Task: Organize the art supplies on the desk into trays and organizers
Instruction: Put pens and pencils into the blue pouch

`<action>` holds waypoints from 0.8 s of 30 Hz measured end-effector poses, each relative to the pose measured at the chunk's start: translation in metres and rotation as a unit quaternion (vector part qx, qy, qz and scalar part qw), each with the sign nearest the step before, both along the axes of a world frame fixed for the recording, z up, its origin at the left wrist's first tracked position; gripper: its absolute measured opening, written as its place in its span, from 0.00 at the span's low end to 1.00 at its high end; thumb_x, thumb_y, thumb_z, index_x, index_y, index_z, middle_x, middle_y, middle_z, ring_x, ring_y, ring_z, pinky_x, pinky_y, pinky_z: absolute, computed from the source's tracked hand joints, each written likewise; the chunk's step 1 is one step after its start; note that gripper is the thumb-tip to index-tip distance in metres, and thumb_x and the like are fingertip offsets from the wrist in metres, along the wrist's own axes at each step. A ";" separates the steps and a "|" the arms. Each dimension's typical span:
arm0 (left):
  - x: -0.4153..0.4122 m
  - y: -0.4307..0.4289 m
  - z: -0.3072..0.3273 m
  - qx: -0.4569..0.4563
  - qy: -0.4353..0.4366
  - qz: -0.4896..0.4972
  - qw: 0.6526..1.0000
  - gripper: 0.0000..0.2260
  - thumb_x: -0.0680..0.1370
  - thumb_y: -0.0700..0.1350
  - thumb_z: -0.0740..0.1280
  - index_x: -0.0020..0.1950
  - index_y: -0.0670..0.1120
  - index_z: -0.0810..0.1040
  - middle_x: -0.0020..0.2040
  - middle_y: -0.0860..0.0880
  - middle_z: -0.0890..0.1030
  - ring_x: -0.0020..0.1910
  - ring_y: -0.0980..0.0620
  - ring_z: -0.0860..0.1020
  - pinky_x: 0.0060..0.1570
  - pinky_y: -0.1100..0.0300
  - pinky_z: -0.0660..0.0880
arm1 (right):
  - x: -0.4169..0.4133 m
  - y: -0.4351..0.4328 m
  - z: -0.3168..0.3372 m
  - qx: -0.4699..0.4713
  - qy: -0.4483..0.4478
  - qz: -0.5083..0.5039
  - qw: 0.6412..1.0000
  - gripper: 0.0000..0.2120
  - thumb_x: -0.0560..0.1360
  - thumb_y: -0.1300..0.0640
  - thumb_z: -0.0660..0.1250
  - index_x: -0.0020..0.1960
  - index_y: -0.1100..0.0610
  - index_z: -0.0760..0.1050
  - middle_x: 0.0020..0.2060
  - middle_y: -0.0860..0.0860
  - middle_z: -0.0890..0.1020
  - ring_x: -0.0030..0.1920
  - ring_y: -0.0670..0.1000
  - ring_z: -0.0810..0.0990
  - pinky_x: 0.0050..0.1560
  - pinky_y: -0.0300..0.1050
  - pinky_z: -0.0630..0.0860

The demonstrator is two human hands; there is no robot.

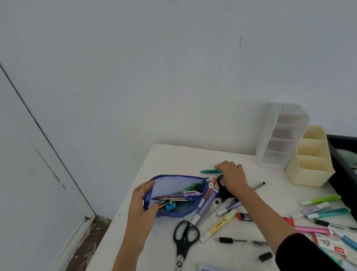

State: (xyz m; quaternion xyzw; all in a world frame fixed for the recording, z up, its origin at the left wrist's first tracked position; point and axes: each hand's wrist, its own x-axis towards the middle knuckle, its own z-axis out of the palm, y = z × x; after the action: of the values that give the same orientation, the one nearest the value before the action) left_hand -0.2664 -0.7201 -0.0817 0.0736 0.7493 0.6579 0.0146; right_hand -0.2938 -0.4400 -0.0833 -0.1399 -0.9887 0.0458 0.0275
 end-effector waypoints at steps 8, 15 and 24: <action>-0.008 -0.002 0.000 0.011 -0.008 0.014 1.000 0.22 0.75 0.30 0.63 0.64 0.50 0.73 0.61 0.56 0.75 0.59 0.62 0.73 0.48 0.69 0.75 | -0.006 -0.002 0.020 -0.225 0.244 -0.028 0.943 0.12 0.75 0.69 0.62 0.55 0.58 0.78 0.50 0.54 0.79 0.49 0.50 0.76 0.50 0.41 0.73; -0.011 -0.001 0.008 0.041 -0.028 0.025 0.998 0.20 0.75 0.30 0.59 0.61 0.51 0.75 0.60 0.54 0.76 0.59 0.58 0.73 0.51 0.64 0.72 | 0.040 -0.096 0.066 -0.511 0.225 0.191 0.807 0.13 0.75 0.71 0.63 0.51 0.57 0.80 0.47 0.50 0.82 0.49 0.47 0.80 0.54 0.36 0.75; -0.013 -0.003 0.012 0.017 -0.015 0.016 1.000 0.20 0.77 0.30 0.56 0.61 0.49 0.75 0.61 0.52 0.76 0.59 0.60 0.73 0.52 0.66 0.71 | 0.036 -0.045 0.025 -0.218 0.217 0.138 0.941 0.33 0.63 0.81 0.57 0.58 0.54 0.78 0.51 0.52 0.79 0.50 0.52 0.70 0.48 0.43 0.69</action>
State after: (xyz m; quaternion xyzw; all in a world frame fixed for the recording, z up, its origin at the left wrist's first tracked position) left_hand -0.2791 -0.7230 -0.0693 0.0518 0.7386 0.6720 0.0139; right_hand -0.2577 -0.4854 -0.0585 0.0089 -0.9341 0.2932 0.2035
